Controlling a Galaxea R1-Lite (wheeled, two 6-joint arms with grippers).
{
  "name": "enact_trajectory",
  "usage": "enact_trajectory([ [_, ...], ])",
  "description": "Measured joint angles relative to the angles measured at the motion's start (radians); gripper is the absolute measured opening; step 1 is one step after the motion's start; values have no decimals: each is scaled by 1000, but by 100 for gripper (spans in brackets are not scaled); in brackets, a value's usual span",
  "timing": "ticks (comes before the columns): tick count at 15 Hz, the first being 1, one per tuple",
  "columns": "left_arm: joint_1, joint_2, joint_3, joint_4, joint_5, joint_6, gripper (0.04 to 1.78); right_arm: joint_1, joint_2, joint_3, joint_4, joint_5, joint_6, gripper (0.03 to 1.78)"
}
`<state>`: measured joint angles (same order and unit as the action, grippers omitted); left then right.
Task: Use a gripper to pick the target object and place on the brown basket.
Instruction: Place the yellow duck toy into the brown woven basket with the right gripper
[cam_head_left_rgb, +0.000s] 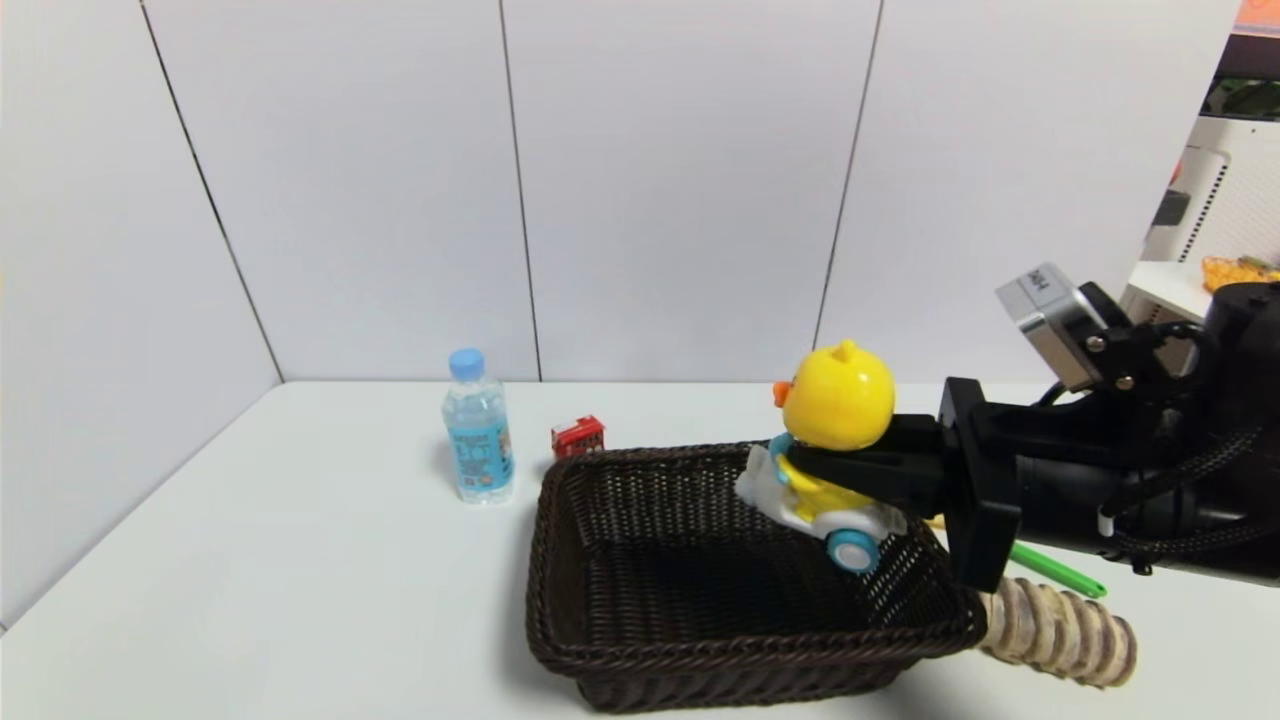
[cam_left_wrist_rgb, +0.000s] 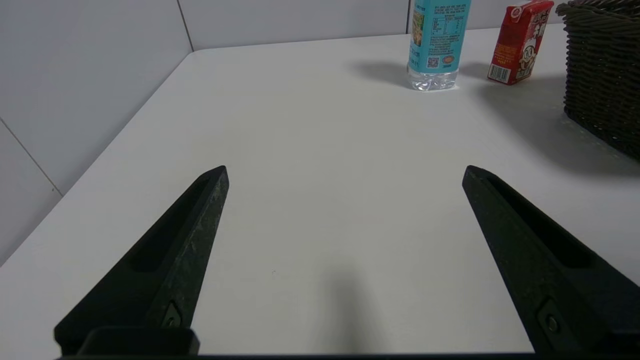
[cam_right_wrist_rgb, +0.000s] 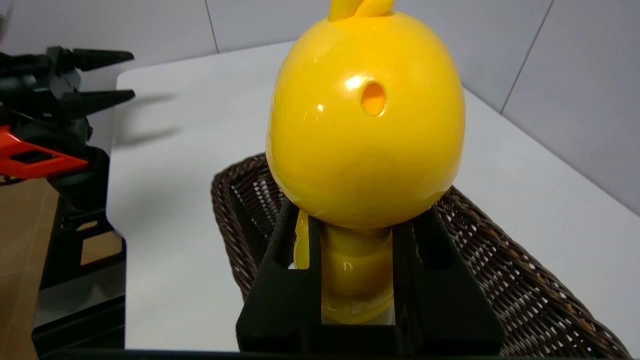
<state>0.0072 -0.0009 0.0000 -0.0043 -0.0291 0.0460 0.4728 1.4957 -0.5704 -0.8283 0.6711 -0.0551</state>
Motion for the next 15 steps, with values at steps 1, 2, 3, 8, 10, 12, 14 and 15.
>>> enact_trajectory([
  [1,0,0,0,0,0,-1,169,1,25,-8,-1,0,-3,40],
  [2,0,0,0,0,0,0,169,2,53,-17,-6,0,-8,40],
  [3,0,0,0,0,0,0,169,2,85,-23,-20,0,-24,40],
  [8,0,0,0,0,0,0,169,-2,207,-31,-67,-1,-80,40],
  [10,0,0,0,0,0,0,169,-3,226,-33,-67,-1,-82,64],
  [12,0,0,0,0,0,0,169,-3,233,-38,-69,-3,-77,88],
  [14,0,0,0,0,0,0,169,-7,230,-42,-69,-6,-72,106],
  [15,0,0,0,0,0,0,169,-11,223,-46,-68,-7,-68,114],
])
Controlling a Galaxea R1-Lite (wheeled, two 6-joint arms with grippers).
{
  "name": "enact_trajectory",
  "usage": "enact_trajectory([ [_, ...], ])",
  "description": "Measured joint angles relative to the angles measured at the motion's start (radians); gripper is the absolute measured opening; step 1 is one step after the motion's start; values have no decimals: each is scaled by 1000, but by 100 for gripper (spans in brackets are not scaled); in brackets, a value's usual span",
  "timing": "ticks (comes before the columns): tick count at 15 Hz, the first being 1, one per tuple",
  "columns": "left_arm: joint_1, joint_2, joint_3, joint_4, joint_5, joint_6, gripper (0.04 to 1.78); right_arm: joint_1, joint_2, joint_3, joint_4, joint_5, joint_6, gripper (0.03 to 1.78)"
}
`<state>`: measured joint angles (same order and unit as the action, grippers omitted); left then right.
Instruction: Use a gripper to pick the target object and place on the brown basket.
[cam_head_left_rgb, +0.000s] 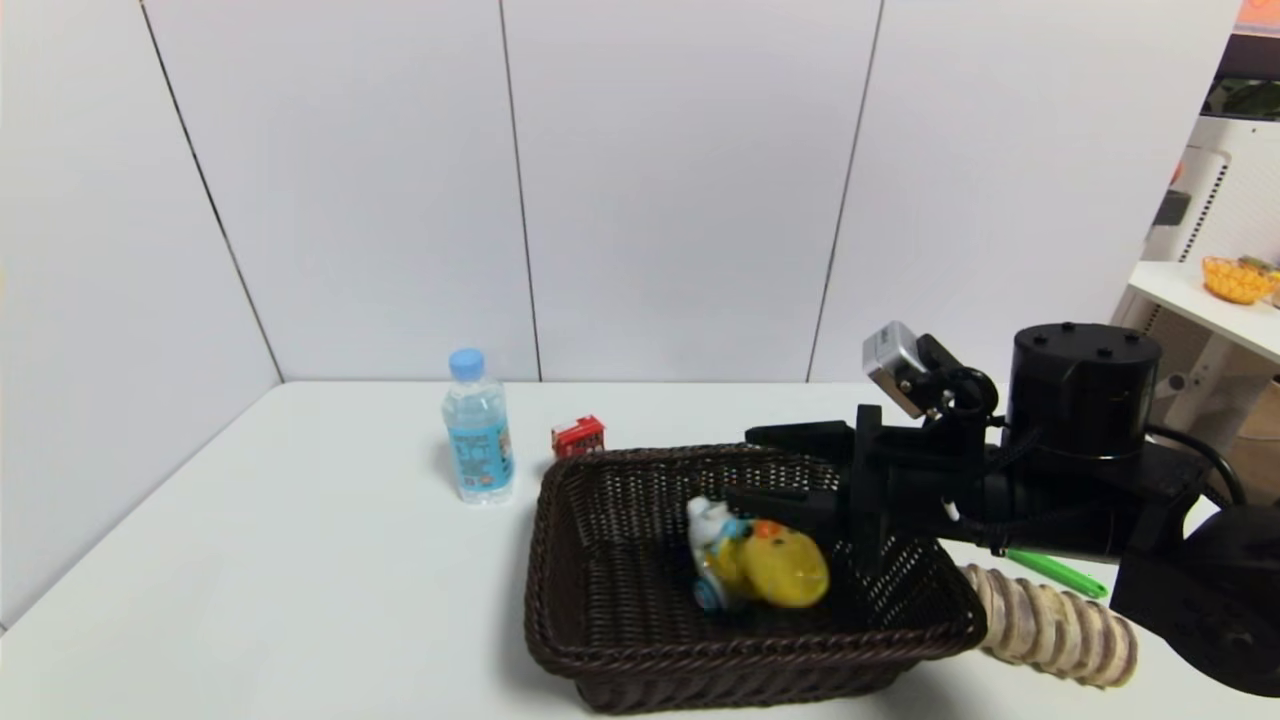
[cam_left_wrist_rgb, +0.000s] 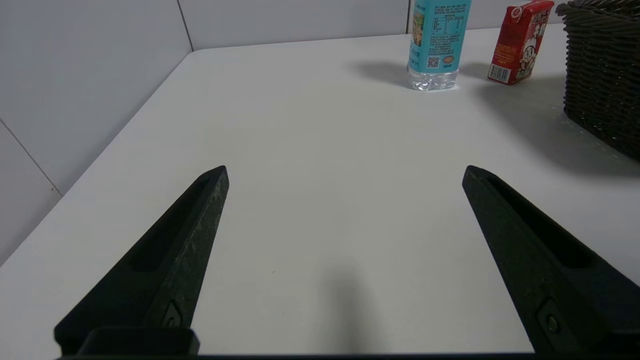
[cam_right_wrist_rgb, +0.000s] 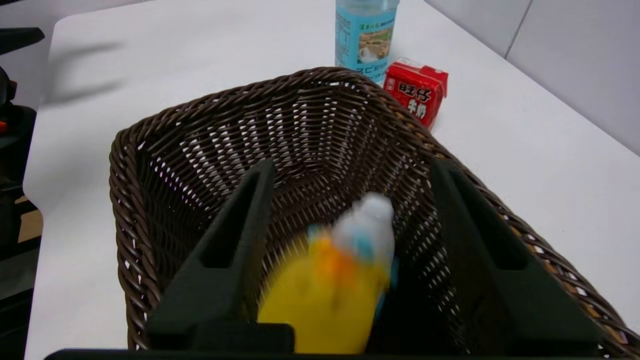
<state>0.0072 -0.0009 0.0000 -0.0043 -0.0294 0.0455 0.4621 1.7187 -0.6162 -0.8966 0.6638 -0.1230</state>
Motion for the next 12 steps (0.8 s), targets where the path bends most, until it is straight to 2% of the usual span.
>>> enact_trajectory([
  [3,0,0,0,0,0,0,169,-26,-52,-27,6,-1,39,133],
  [7,0,0,0,0,1,0,169,-113,-208,-67,84,-2,100,148],
  [9,0,0,0,0,1,0,169,-174,-321,-77,201,-2,102,153],
  [12,0,0,0,0,1,1,169,-279,-509,-82,446,-3,83,159],
])
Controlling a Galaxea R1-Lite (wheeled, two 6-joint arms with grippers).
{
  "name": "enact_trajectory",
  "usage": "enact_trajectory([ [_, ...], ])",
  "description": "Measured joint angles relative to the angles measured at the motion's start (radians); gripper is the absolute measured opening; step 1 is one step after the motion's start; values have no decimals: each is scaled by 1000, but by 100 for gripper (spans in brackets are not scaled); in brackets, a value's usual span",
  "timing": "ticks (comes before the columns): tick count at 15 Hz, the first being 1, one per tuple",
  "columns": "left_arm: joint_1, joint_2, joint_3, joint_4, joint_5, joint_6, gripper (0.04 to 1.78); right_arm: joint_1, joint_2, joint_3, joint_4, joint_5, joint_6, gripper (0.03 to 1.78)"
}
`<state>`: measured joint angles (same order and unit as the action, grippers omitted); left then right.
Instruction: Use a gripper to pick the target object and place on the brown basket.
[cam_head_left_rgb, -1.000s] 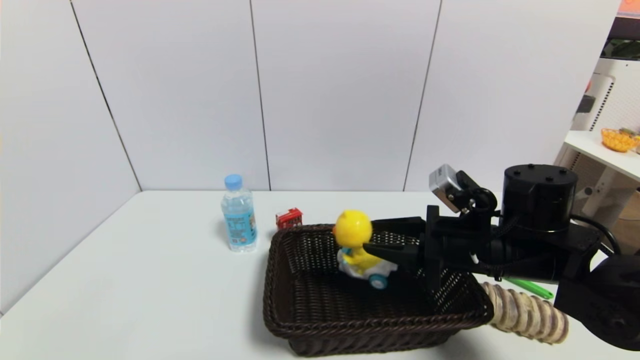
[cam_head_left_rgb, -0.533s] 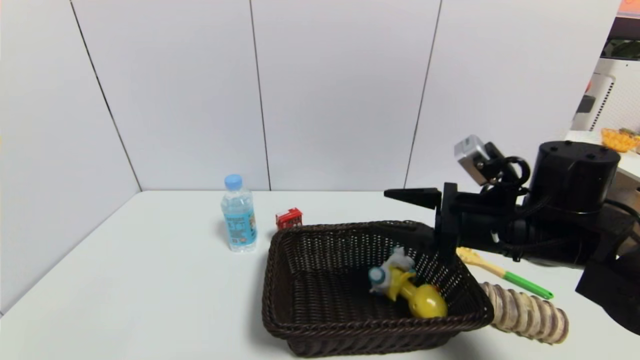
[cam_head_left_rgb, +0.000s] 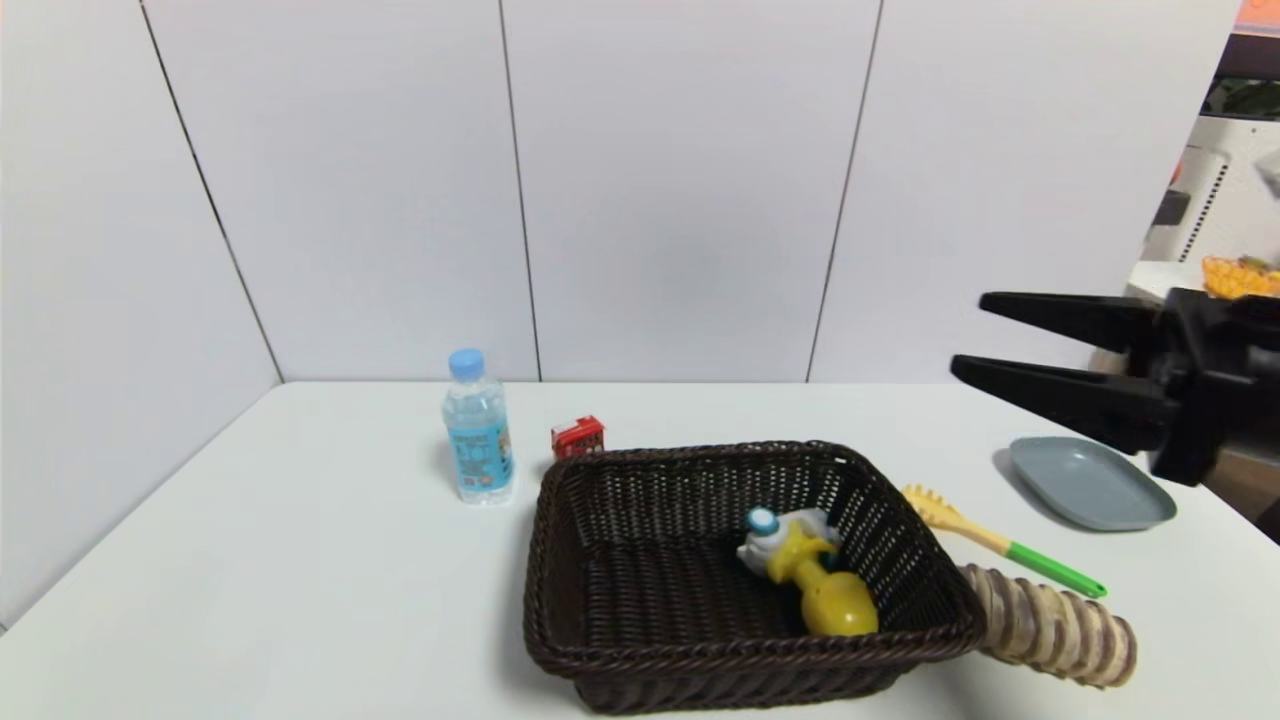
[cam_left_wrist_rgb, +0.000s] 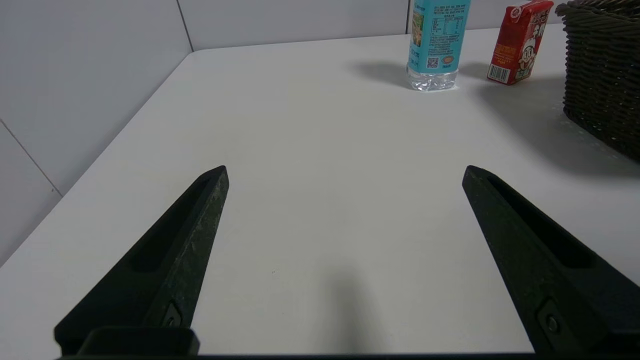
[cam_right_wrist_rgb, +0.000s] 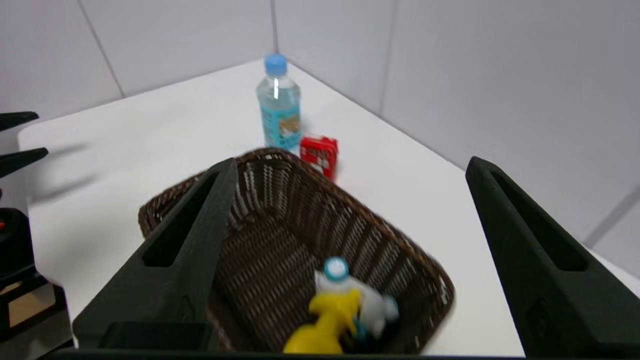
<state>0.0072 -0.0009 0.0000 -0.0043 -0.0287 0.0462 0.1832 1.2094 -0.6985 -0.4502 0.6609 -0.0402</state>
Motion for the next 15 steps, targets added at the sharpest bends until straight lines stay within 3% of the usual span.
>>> enact_trajectory([
  [2,0,0,0,0,0,0,169,-65,-141,18,167,-20,-18,162],
  [4,0,0,0,0,0,0,169,-112,-286,75,299,-101,-47,164],
  [6,0,0,0,0,-1,0,169,-153,-421,187,375,-237,-109,165],
  [9,0,0,0,0,0,-1,169,-195,-616,365,426,-486,-175,167],
  [11,0,0,0,0,0,-1,169,-210,-743,468,460,-591,-183,168],
  [13,0,0,0,0,0,-1,169,-216,-863,566,468,-636,-177,169],
  [15,0,0,0,0,0,-1,169,-211,-948,640,469,-637,-152,169],
])
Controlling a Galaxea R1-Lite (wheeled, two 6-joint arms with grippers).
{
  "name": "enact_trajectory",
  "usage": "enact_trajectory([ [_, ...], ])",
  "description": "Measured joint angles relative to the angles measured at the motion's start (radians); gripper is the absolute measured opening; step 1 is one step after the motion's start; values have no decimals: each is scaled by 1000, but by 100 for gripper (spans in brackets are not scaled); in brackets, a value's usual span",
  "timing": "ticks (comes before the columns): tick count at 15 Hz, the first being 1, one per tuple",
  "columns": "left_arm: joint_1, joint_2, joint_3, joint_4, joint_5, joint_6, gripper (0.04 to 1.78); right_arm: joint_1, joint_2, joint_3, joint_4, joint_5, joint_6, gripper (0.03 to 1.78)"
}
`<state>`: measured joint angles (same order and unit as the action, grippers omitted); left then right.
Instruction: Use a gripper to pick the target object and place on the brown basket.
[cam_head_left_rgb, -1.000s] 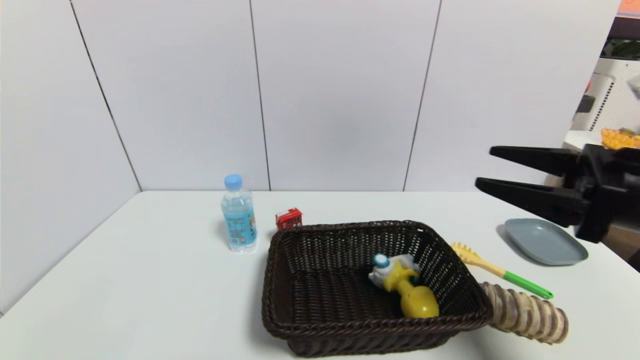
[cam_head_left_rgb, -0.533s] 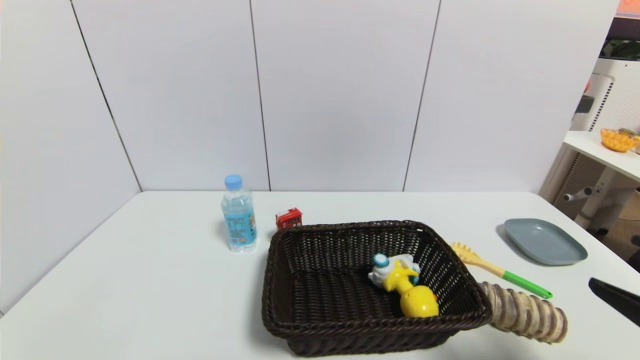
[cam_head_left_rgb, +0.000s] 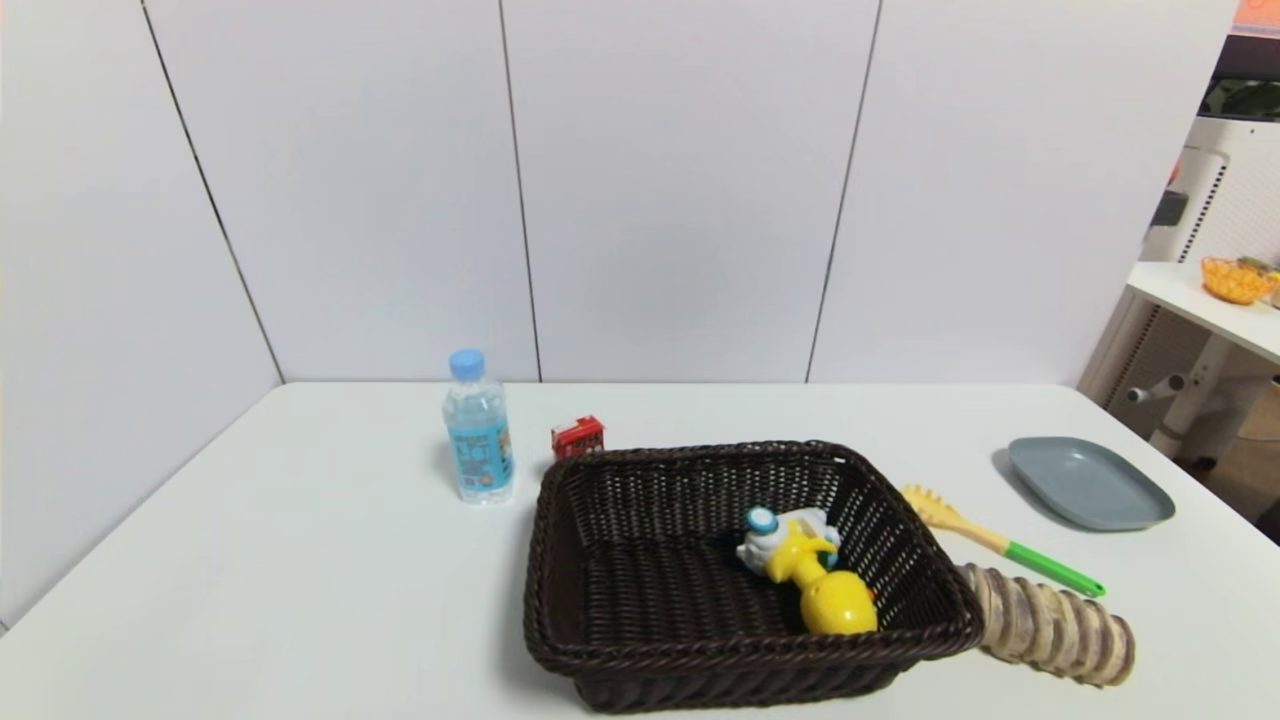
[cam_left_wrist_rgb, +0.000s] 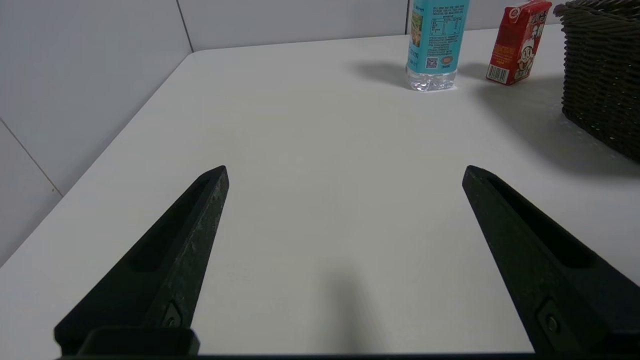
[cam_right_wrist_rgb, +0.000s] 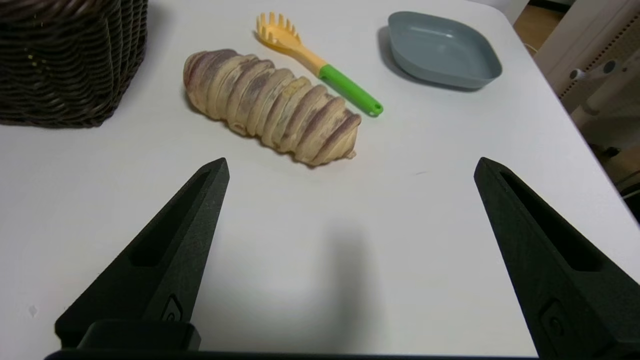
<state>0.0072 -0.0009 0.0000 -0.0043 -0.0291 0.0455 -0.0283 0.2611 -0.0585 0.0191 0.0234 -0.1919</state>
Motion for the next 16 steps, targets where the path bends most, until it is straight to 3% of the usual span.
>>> enact_trajectory([
  [6,0,0,0,0,0,-1,169,21,-230,55,-14,-7,137,169],
  [16,0,0,0,0,0,0,169,22,-263,59,-15,-5,124,169],
])
